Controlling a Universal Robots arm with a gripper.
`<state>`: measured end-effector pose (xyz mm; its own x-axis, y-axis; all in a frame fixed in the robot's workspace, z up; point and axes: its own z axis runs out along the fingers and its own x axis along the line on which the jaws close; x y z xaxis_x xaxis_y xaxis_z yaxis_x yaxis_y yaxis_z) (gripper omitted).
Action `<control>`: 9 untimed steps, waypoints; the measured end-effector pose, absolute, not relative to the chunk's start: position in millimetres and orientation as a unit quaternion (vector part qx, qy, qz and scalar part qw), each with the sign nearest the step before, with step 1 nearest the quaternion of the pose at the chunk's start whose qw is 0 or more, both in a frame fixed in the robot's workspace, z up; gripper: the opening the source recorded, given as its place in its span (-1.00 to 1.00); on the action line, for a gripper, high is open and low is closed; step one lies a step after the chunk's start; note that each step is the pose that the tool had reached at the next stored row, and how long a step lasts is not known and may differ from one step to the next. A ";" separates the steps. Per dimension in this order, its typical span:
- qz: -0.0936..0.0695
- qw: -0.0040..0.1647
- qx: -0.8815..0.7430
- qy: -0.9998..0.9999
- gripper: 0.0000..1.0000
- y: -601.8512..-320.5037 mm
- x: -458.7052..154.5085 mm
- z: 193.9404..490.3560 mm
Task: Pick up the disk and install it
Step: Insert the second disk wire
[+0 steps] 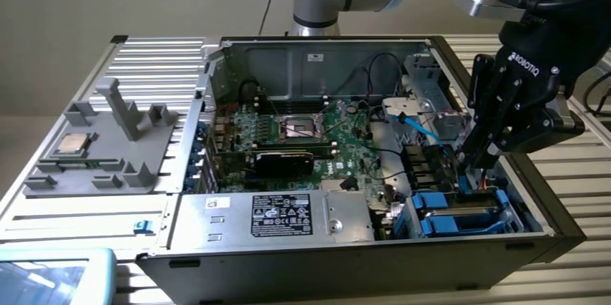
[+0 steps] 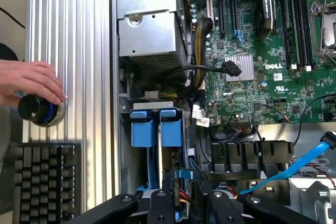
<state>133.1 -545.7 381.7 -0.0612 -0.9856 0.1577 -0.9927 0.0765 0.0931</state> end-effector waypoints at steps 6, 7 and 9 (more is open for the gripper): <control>0.020 0.090 0.679 -0.728 -0.41 -545.7 133.0 381.7; 0.020 0.090 0.679 -0.728 -0.41 -545.7 133.1 381.6; 0.020 0.090 0.679 -0.728 -0.58 -545.7 133.1 381.6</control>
